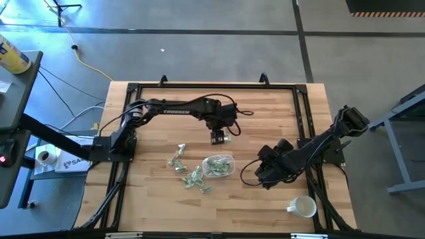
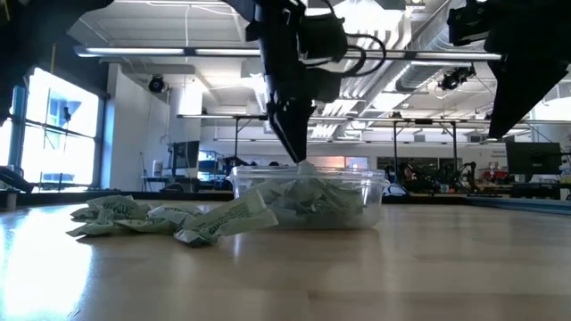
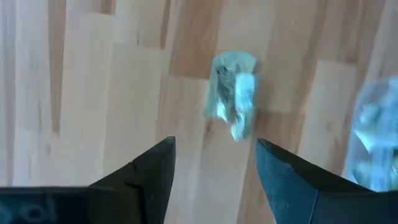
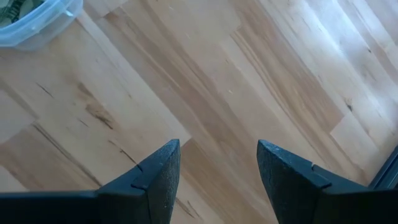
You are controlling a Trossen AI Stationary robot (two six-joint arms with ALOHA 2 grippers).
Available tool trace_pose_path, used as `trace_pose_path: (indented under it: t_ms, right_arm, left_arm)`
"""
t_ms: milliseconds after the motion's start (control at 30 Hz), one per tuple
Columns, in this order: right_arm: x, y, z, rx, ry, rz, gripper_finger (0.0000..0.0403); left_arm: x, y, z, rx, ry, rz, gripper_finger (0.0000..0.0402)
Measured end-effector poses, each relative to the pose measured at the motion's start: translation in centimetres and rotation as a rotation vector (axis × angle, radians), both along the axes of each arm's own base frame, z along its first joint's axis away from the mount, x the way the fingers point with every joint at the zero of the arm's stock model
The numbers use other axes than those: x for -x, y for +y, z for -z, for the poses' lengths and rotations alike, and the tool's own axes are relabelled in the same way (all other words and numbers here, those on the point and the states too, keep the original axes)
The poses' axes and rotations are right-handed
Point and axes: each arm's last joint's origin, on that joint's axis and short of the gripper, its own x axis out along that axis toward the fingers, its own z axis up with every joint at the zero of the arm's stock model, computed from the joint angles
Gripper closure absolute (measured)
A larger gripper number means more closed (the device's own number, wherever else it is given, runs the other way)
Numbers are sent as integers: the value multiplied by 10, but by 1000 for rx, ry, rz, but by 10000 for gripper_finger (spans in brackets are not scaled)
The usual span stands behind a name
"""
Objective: Pick and place Stevia / Truvia into bins
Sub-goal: Put the stevia packet into the transparent bin
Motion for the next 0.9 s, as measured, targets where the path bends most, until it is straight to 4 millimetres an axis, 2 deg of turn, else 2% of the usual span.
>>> trace_pose_path:
  t_ms: [167,400,700,900]
  right_arm:
    - [2,2,0,-7,3,12,199]
    - [3,2,0,-12,11,22,199]
    - [3,0,0,-3,14,28,198]
    - [3,0,0,2,20,26,198]
  left_arm:
    - [-6,9,27,86,50,-4,162]
    - [-12,-4,53,120,109,108,192]
    - [-18,-2,67,94,114,133,223]
    - [-18,-2,71,82,128,170,271]
